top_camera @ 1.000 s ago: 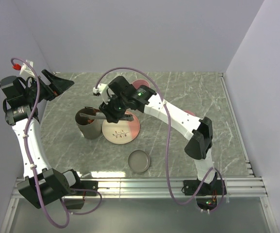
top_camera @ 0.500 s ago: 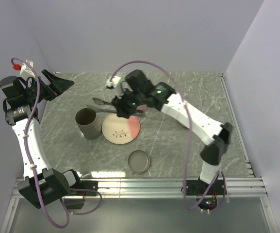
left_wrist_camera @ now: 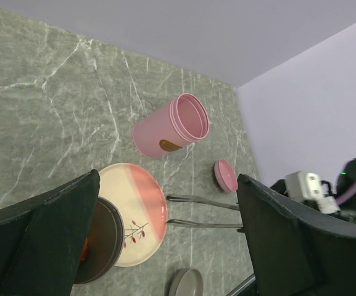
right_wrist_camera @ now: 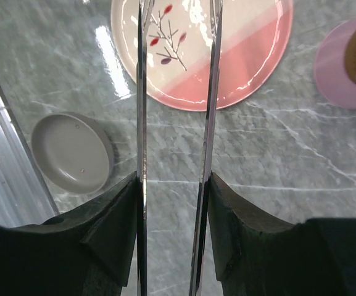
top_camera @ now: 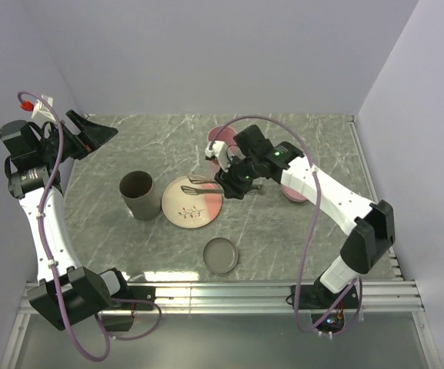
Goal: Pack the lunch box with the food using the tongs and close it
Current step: Place the clamp at the center of the board.
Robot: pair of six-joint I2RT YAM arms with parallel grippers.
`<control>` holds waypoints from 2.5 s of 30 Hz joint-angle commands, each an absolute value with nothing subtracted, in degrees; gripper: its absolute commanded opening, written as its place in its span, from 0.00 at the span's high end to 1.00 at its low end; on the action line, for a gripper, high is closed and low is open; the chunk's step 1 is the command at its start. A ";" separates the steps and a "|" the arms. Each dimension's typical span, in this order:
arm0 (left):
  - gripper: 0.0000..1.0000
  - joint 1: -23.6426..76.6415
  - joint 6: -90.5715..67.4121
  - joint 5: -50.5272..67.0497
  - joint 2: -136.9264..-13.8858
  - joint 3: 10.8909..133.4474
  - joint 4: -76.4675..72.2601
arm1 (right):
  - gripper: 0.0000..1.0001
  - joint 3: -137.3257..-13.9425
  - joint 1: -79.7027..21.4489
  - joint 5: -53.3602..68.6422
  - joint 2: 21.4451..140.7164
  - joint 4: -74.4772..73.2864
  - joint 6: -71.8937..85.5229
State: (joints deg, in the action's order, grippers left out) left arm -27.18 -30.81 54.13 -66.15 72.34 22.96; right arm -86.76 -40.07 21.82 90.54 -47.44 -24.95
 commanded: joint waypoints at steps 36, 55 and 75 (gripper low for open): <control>0.01 -27.42 -29.45 55.11 -65.66 73.48 20.92 | 0.37 -92.72 -39.11 24.26 118.39 -41.48 -34.89; 0.01 -27.51 -28.92 54.93 -65.21 73.83 21.62 | 0.12 -91.23 -40.43 20.30 119.00 -40.87 -38.41; 0.01 -27.51 -28.65 54.58 -64.42 73.56 21.88 | 0.02 -89.56 -41.66 19.95 112.33 -39.20 -37.27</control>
State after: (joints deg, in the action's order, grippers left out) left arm -27.20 -29.58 54.11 -66.15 72.34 23.00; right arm -88.60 -41.17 19.88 117.69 -40.69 -38.26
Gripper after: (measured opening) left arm 0.995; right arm 0.977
